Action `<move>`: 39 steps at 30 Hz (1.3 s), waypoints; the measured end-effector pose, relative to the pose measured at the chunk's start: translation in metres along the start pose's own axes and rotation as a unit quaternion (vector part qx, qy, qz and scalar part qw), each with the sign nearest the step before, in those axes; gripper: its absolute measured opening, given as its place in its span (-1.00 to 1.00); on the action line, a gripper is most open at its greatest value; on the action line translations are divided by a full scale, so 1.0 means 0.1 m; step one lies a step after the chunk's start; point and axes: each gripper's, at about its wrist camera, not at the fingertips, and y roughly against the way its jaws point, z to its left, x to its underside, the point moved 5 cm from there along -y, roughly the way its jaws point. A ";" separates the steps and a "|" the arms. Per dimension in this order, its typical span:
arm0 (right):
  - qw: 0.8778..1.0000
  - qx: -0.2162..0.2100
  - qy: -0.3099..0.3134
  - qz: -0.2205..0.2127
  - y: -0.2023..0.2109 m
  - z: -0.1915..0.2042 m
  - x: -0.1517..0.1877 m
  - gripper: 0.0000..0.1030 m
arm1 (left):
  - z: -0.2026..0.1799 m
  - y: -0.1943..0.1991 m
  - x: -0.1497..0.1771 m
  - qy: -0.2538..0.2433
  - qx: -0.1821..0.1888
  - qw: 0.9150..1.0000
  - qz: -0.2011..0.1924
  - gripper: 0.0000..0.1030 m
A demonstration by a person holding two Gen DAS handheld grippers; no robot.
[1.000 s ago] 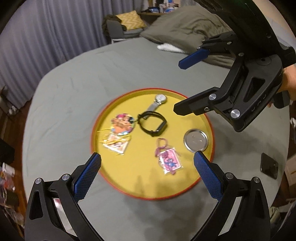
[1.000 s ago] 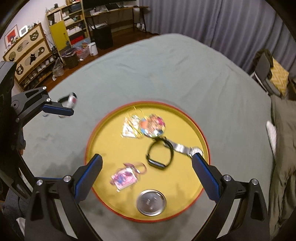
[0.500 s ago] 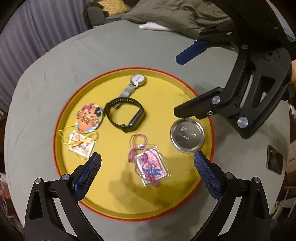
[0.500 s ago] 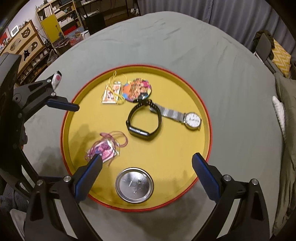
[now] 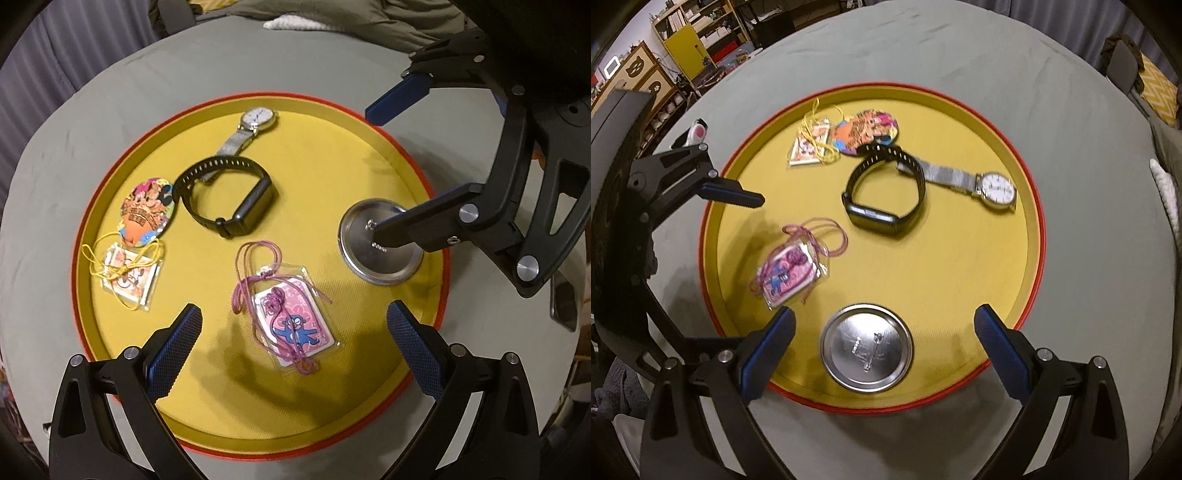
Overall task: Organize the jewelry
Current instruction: 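Lower the right tool around the silver pin badge in the tray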
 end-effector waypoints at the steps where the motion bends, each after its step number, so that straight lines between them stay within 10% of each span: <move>1: 1.000 0.002 0.000 0.001 -0.01 0.00 0.02 0.81 | 0.00 -0.03 0.00 -0.001 -0.001 1.000 0.002 0.90; 18: 1.000 0.009 0.003 0.016 -0.16 -0.02 0.32 0.80 | -0.09 -0.42 0.01 -0.017 -0.001 0.999 0.037 0.90; 22: 1.000 0.004 0.000 0.021 -0.20 -0.02 0.36 0.44 | -0.08 -0.49 0.04 -0.003 0.011 0.999 0.039 0.90; 39: 1.000 0.006 0.005 0.024 -0.37 0.02 0.39 0.30 | -0.03 -0.44 0.09 -0.006 0.013 0.999 0.030 0.90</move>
